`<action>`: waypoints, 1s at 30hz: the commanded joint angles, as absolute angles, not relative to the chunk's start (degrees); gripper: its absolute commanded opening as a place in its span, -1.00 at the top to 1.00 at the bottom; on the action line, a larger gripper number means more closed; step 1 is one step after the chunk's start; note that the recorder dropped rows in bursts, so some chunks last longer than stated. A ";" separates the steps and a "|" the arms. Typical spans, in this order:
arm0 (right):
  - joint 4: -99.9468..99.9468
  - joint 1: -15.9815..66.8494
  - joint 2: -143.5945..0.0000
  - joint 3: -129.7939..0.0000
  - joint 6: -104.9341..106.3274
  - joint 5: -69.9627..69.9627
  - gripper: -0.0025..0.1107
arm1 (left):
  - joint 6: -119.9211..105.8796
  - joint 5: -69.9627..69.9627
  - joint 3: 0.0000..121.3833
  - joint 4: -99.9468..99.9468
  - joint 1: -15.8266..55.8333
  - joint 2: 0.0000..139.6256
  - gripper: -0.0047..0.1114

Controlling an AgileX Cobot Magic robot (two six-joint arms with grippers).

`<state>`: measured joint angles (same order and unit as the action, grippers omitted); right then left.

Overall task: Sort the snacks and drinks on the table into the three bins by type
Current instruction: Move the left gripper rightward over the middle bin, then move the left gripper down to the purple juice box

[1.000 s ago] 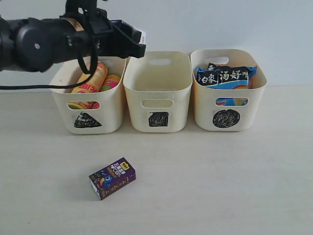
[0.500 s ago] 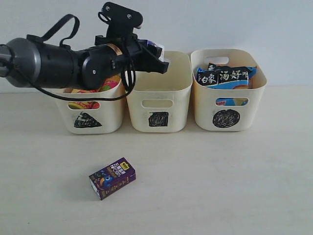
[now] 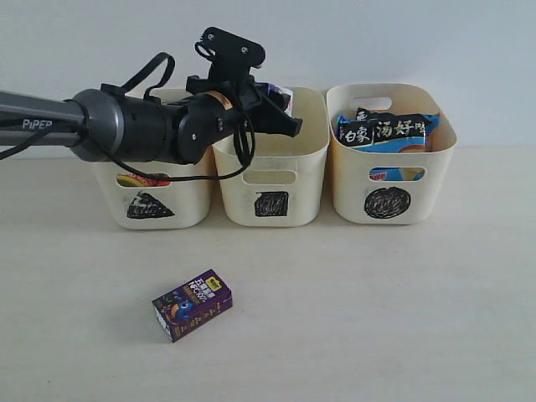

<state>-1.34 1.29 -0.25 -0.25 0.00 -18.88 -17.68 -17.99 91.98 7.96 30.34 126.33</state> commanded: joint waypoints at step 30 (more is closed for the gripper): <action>-1.77 1.13 0.00 0.00 0.00 -18.51 0.96 | -25.45 8.01 93.36 7.48 30.26 112.52 0.84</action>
<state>-1.34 1.29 -0.25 -0.25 0.00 -18.88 -22.40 1.44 93.09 7.52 30.34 116.60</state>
